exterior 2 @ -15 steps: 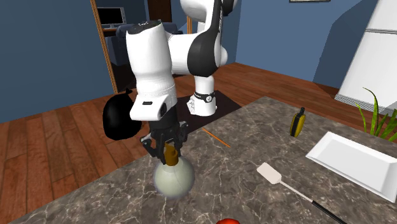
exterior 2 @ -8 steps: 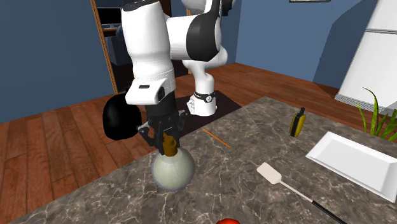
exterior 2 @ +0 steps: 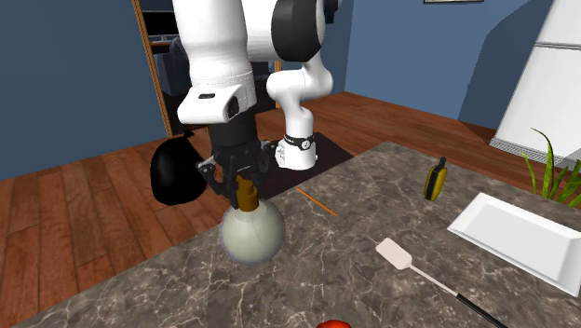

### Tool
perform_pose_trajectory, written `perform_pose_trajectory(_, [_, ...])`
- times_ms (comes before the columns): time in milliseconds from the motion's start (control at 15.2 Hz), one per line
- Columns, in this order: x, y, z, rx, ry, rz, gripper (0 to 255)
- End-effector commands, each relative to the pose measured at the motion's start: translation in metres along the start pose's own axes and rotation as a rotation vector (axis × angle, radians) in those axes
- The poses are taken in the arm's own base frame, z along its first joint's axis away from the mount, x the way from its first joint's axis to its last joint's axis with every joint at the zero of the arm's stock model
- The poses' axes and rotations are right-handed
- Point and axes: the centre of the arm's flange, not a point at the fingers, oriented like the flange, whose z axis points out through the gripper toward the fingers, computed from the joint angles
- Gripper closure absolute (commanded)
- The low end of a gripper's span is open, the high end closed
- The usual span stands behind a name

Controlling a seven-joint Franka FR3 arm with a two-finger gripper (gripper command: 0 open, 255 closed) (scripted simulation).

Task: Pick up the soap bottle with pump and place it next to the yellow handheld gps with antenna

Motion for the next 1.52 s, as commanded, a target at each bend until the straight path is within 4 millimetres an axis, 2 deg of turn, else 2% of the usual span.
perform_pose_trajectory(0, [0.000,0.001,-0.011,0.000,0.000,0.000,255])
perform_pose_trajectory(1452, [0.009,-0.005,-0.127,0.000,0.000,0.000,255])
